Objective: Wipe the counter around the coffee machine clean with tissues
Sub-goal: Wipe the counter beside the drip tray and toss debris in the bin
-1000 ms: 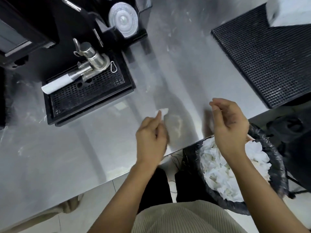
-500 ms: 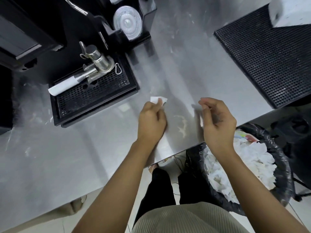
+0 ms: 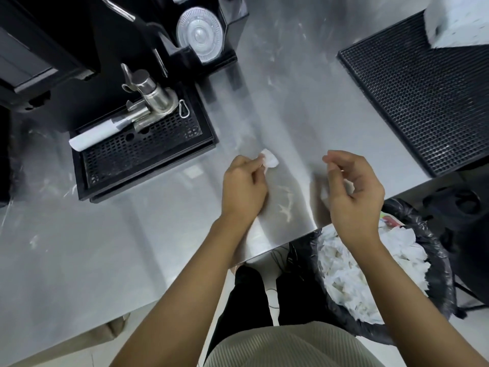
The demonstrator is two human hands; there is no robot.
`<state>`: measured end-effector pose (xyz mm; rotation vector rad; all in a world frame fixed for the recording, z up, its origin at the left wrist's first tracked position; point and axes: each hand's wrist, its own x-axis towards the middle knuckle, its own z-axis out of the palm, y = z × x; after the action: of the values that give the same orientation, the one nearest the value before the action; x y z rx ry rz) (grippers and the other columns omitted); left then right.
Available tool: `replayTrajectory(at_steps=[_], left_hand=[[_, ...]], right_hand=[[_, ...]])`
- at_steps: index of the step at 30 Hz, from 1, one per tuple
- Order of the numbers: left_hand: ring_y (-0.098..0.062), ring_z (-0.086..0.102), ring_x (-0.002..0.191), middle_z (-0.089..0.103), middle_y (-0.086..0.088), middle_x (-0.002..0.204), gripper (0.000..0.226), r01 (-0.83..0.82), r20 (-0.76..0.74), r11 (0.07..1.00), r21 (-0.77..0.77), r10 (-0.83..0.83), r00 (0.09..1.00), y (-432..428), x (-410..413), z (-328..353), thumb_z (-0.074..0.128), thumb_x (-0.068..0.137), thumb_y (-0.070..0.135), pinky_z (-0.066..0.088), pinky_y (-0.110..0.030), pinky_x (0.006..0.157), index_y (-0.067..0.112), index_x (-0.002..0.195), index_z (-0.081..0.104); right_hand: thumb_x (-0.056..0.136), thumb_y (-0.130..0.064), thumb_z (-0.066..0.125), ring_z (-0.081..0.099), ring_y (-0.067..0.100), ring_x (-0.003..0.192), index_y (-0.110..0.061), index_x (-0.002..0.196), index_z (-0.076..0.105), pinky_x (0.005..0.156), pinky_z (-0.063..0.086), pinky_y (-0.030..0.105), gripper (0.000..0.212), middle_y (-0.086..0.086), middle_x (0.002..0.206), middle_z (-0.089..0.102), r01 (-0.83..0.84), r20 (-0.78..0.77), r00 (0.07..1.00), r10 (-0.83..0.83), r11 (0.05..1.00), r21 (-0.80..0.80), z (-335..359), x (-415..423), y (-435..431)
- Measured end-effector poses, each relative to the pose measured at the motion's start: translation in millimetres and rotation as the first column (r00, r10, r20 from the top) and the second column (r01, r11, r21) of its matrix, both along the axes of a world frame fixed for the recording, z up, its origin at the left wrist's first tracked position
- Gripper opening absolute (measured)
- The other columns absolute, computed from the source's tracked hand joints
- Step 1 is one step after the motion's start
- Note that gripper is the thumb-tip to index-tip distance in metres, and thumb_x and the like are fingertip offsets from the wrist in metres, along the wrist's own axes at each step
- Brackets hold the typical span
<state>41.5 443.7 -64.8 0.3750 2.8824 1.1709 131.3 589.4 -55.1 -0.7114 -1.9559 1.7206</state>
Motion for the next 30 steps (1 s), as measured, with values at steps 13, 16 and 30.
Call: replayTrajectory(at_steps=[13, 16, 30], left_hand=[[-0.018, 0.067, 0.076, 0.070, -0.013, 0.092, 0.017, -0.490, 0.737, 0.598, 0.634, -0.276, 0.617, -10, -15, 49, 0.056, 0.093, 0.009, 0.054, -0.025, 0.061, 0.001, 0.105, 0.065], [-0.018, 0.068, 0.082, 0.071, -0.010, 0.095, 0.015, -0.467, 0.726, 0.625, 0.626, -0.247, 0.642, -14, -16, 45, 0.056, 0.092, 0.005, 0.056, -0.026, 0.068, 0.004, 0.104, 0.066], [-0.014, 0.058, 0.061, 0.064, -0.006, 0.074, 0.021, -0.668, 0.749, 0.389, 0.634, -0.093, 0.656, 16, 5, 41, 0.075, 0.079, 0.023, 0.049, -0.022, 0.056, 0.010, 0.089, 0.061]], right_hand=[[0.086, -0.009, 0.066, 0.069, 0.033, 0.102, 0.000, 0.116, 0.064, 0.094, 0.054, 0.046, 0.031, 0.019, 0.106, 0.071, -0.395, -0.053, 0.859, 0.509, 0.594, -0.701, 25, -56, -5], [0.082, 0.000, 0.069, 0.069, 0.038, 0.094, 0.001, 0.109, 0.068, 0.092, 0.052, 0.057, 0.027, 0.021, 0.096, 0.071, -0.326, -0.009, 0.907, 0.422, 0.687, -0.649, 19, -58, -9], [0.091, 0.003, 0.057, 0.069, 0.022, 0.100, -0.012, 0.106, 0.074, 0.092, 0.055, 0.042, 0.027, 0.008, 0.108, 0.072, -0.237, 0.009, 0.959, 0.283, 0.817, -0.525, 21, -57, -33]])
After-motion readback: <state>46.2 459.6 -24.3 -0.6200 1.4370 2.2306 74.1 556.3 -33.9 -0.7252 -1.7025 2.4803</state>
